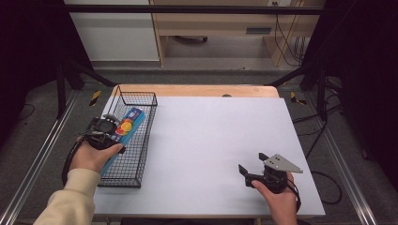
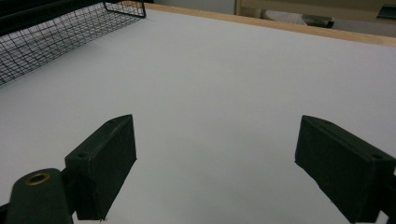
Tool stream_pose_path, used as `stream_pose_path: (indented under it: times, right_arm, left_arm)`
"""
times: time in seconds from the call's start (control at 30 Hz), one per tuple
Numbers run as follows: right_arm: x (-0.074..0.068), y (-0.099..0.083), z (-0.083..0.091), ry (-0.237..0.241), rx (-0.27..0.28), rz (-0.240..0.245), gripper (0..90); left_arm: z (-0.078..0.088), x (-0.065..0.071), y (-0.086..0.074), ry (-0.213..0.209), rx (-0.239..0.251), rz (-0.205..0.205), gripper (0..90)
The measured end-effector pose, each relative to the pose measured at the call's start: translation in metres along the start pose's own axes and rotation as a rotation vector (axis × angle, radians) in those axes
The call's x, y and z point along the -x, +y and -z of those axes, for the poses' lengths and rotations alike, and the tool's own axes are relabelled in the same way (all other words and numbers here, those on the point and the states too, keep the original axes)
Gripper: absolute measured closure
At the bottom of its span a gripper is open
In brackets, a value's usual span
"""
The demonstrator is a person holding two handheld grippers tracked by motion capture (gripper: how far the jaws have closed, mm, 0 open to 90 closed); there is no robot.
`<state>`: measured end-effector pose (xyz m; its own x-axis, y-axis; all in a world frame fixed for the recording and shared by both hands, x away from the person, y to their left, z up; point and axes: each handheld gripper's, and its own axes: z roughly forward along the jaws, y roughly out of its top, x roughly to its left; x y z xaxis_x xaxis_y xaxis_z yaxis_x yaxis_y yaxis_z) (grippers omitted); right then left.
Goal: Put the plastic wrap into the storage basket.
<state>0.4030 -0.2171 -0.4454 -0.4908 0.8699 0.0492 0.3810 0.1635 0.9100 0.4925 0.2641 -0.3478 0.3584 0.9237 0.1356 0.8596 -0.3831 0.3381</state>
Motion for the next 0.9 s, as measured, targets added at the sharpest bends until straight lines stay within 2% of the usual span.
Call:
stream_pose_path:
  times: [0.3, 0.9]
  right_arm:
    - [-0.001, 0.000, -0.001, 0.010, -0.008, 0.000, 12.5]
    - [0.000, -0.001, -0.003, 0.014, -0.018, -0.003, 12.5]
  left_arm:
    - [-0.014, -0.004, 0.007, -0.003, -0.050, 0.027, 32.1]
    - [-0.031, -0.004, 0.015, -0.018, -0.106, 0.029, 32.1]
